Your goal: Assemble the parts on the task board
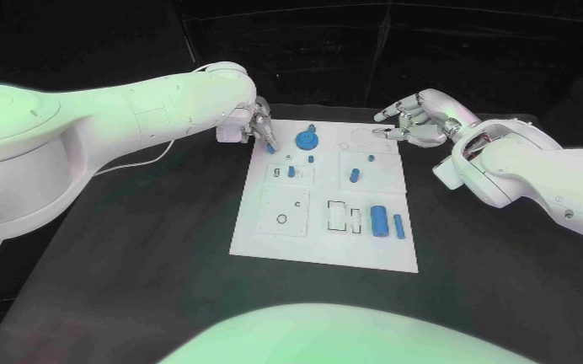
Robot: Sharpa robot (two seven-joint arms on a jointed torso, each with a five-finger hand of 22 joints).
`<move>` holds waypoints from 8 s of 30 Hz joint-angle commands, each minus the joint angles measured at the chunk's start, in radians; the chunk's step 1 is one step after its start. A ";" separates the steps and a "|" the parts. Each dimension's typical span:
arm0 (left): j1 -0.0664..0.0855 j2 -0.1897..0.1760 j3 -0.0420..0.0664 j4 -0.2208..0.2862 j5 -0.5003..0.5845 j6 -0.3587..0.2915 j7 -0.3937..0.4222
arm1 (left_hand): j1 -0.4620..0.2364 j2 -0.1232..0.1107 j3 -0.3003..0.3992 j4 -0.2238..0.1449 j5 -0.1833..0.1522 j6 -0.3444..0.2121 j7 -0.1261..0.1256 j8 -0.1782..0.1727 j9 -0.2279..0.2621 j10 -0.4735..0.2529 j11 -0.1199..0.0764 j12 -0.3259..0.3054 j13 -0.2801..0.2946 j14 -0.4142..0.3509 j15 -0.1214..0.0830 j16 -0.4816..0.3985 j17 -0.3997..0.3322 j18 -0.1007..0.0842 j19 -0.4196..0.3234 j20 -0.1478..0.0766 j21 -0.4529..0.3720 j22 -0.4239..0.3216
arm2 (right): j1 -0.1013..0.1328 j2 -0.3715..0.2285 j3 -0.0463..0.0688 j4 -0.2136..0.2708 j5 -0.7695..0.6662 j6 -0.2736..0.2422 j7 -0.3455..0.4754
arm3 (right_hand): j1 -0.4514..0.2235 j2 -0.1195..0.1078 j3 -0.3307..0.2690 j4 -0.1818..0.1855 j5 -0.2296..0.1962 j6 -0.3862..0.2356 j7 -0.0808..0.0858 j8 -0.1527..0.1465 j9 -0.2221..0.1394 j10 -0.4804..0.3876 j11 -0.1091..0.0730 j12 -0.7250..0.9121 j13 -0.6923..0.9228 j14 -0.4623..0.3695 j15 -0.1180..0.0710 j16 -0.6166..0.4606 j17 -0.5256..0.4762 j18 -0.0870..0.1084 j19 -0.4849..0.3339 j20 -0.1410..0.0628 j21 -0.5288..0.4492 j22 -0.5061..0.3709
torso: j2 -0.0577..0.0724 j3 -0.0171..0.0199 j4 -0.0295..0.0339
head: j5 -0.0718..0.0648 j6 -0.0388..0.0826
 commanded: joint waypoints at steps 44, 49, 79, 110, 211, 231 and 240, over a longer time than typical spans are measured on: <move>-0.025 -0.258 0.000 0.431 0.037 -0.321 -0.002 | -0.032 -0.023 0.149 -0.070 0.005 -0.015 -0.009 0.070 0.075 0.015 -0.009 -0.015 -0.009 0.090 -0.012 -0.006 0.189 -0.007 0.013 -0.012 0.010 0.020 | 0.001 -0.004 0.000 -0.012 0.012 0.005 0.010 | -0.003 0.008 -0.002 0.003 0.004 -0.004 -0.005 0.006 -0.001 0.004 -0.003 0.000 -0.001 0.080 -0.008 -0.003 0.177 0.018 -0.002 -0.002 -0.007 -0.001 | 0.000 0.0004 -0.0015 | 0.011 0.001; -0.028 -0.259 -0.001 0.436 0.008 -0.289 -0.010 | -0.039 -0.026 0.158 -0.070 0.005 -0.016 -0.009 0.073 0.077 0.015 -0.009 -0.016 -0.010 0.090 -0.012 -0.007 0.187 -0.007 0.013 -0.012 0.009 0.020 | 0.001 -0.003 0.000 -0.013 0.016 0.007 0.008 | -0.003 0.008 -0.002 0.003 0.004 -0.004 -0.005 0.006 -0.001 0.004 -0.003 0.000 -0.001 0.080 -0.008 -0.003 0.177 0.018 -0.002 -0.002 -0.007 -0.001 | 0.000 0.0006 -0.0019 | 0.011 0.000; -0.042 -0.256 -0.002 0.458 -0.026 -0.237 -0.020 | -0.054 -0.033 0.175 -0.069 0.005 -0.014 -0.011 0.080 0.084 0.016 -0.009 -0.018 -0.011 0.090 -0.012 -0.006 0.188 -0.007 0.013 -0.013 0.008 0.020 | 0.001 0.000 0.000 -0.018 0.017 0.012 0.006 | -0.002 0.009 -0.002 0.004 0.004 -0.004 -0.005 0.007 -0.001 0.002 -0.003 -0.001 -0.003 0.080 -0.008 -0.004 0.176 0.018 -0.002 -0.002 -0.007 -0.002 | 0.000 0.0003 -0.0016 | 0.012 -0.001; -0.042 -0.248 -0.002 0.456 -0.026 -0.209 -0.021 | -0.057 -0.036 0.179 -0.069 0.005 -0.014 -0.011 0.082 0.086 0.016 -0.010 -0.019 -0.013 0.090 -0.012 -0.006 0.189 -0.008 0.014 -0.013 0.009 0.021 | 0.001 0.003 0.000 -0.021 0.017 0.019 0.005 | -0.002 0.009 -0.002 0.004 0.004 -0.004 -0.005 0.007 -0.001 0.002 -0.003 -0.001 -0.003 0.080 -0.008 -0.004 0.176 0.018 -0.002 -0.002 -0.007 -0.002 | 0.001 0.0005 -0.0017 | 0.014 -0.007; -0.042 -0.214 -0.002 0.393 0.009 -0.168 -0.024 | -0.238 -0.123 -0.070 0.059 0.005 0.019 -0.018 0.105 0.115 0.027 -0.014 -0.012 -0.004 0.092 -0.017 -0.001 0.201 -0.012 0.026 -0.018 0.014 0.046 | 0.001 0.000 0.000 -0.019 0.017 0.015 0.010 | -0.006 0.011 -0.007 0.008 0.003 -0.004 -0.005 0.009 -0.001 0.003 -0.002 0.000 -0.002 0.080 -0.008 -0.004 0.176 0.018 -0.002 -0.003 -0.008 -0.002 | 0.000 0.0004 -0.0014 | 0.008 -0.011; -0.042 -0.231 -0.002 0.415 0.008 -0.160 -0.024 | -0.223 -0.122 -0.102 0.062 0.005 0.019 -0.020 0.105 0.117 0.027 -0.016 -0.011 -0.003 0.092 -0.018 -0.001 0.201 -0.011 0.027 -0.019 0.014 0.048 | 0.001 0.002 0.000 -0.021 0.017 0.017 0.010 | -0.008 0.011 -0.007 0.010 0.003 -0.004 -0.005 0.009 -0.001 0.004 -0.002 0.000 -0.002 0.080 -0.008 -0.004 0.176 0.018 -0.001 -0.003 -0.008 -0.001 | 0.001 0.0001 -0.0010 | 0.009 -0.014; -0.042 -0.231 -0.002 0.417 0.008 -0.159 -0.024 | -0.190 -0.107 -0.108 0.050 0.005 0.018 -0.021 0.104 0.118 0.026 -0.017 -0.012 -0.004 0.092 -0.019 -0.001 0.200 -0.011 0.026 -0.019 0.012 0.047 | 0.001 0.002 0.000 -0.021 0.017 0.017 0.010 | -0.009 0.012 -0.008 0.011 0.003 -0.004 -0.005 0.009 -0.001 0.005 -0.002 0.001 -0.001 0.080 -0.008 -0.004 0.176 0.018 -0.001 -0.003 -0.007 0.000 | 0.001 0.0001 -0.0019 | 0.010 -0.015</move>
